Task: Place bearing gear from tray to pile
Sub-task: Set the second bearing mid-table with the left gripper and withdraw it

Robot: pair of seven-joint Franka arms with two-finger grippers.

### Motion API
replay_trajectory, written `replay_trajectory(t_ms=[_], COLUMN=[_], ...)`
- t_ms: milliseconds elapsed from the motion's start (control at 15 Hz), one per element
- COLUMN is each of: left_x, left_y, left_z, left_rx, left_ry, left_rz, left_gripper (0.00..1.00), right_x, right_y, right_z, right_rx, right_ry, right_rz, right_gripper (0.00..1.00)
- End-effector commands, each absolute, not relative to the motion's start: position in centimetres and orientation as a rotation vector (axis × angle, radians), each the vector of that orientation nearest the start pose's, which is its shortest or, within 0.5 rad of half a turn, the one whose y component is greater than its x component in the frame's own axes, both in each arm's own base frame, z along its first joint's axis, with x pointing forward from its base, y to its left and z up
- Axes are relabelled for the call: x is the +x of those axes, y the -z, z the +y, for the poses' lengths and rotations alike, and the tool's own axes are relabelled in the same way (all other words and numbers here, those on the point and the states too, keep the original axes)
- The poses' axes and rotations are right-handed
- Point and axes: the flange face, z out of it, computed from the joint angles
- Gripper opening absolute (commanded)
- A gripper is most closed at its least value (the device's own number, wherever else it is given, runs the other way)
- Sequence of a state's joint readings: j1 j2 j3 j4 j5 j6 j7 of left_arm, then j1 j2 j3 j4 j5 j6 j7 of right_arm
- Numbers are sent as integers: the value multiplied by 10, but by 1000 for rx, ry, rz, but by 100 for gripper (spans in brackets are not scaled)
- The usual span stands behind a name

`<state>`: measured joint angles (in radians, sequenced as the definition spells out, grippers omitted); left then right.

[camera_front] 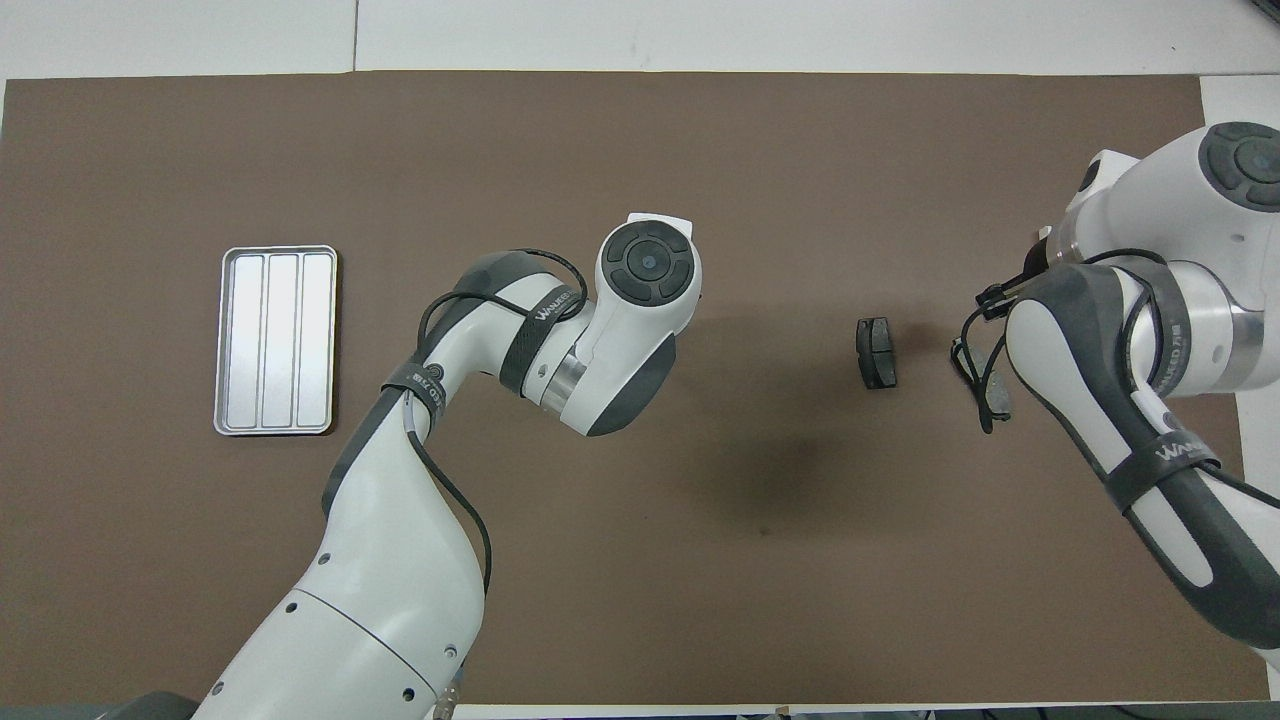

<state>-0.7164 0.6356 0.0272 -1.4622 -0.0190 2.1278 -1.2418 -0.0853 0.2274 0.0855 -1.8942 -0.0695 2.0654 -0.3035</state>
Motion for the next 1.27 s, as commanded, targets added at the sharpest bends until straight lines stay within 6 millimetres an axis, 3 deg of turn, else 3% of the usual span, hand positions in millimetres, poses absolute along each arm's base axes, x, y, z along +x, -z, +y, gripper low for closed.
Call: replay_trajectory(t_ms=[0, 267, 602, 668, 802, 869, 936, 1003, 1069, 1203], left_x=[557, 547, 547, 548, 547, 551, 554, 555, 560, 572], left_y=[-311, -295, -293, -293, -292, -294, -296, -305, -334, -389], left_z=[-465, -465, -463, -461, -460, -455, -450, -448, -440, -397], left_rx=[-3029, -3026, -3024, -3022, -3012, -2997, -2975, -2976, -2998, -2984], left_ry=[68, 66, 69, 70, 61, 63, 59, 62, 91, 91], left_rz=[-967, -955, -958, -962, -961, -966, -973, -976, -1001, -1066], left_gripper=[0, 0, 0, 9, 52, 89, 100, 100, 100, 100], right_x=[588, 592, 599, 600, 604, 605, 605, 605, 605, 608], right_y=[-369, -355, -334, -326, -317, -314, -309, -305, -303, -298], right_z=[-20, -30, -37, -37, -38, -38, -38, -40, -40, -39], right_rx=[-3115, -3114, -3116, -3114, -3115, -3115, -3113, -3112, -3111, -3114], right_ry=[-38, -25, 13, 12, 36, 44, 35, 26, 26, 60], right_rz=[-562, -554, -534, -534, -530, -532, -532, -527, -527, -523], right_gripper=[0, 0, 0, 0, 0, 0, 0, 0, 0, 0])
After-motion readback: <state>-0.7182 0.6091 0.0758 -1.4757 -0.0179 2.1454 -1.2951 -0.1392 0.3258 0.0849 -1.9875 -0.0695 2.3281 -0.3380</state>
